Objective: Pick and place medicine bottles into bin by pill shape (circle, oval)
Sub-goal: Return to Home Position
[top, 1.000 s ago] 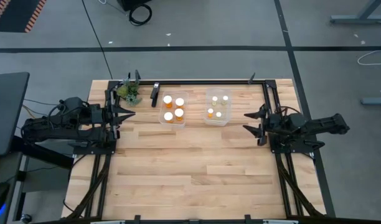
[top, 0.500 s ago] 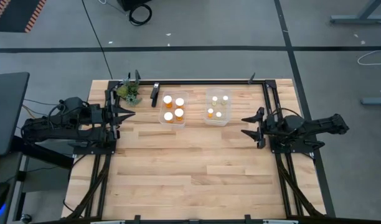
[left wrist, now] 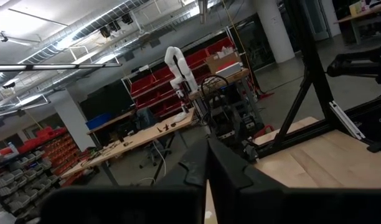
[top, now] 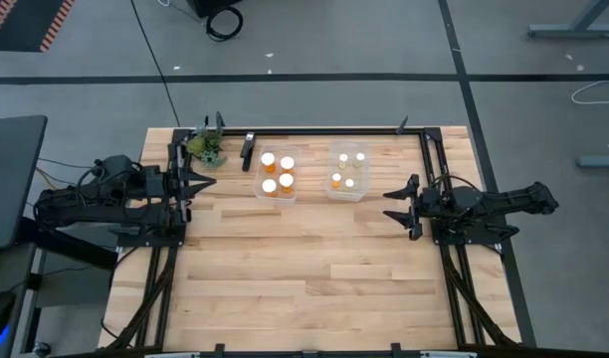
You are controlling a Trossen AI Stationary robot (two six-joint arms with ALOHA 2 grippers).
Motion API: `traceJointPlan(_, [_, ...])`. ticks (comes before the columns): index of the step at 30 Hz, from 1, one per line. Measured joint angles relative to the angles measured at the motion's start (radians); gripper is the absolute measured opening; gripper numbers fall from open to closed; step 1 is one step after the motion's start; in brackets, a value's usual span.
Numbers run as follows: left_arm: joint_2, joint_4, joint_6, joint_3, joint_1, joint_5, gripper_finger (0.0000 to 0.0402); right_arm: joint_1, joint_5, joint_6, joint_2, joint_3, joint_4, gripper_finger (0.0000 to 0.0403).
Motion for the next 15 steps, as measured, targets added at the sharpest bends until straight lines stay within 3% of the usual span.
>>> traceJointPlan(12, [0.0, 0.027, -0.014, 0.0, 0.0, 0.003, 0.0011, 0.0, 0.002, 0.023, 0.0, 0.0, 0.002, 0.0255])
traceJointPlan(15, [0.015, 0.029, -0.04, 0.0, 0.0, 0.047, 0.0006, 0.0, 0.002, 0.023, 0.0, 0.0, 0.002, 0.0255])
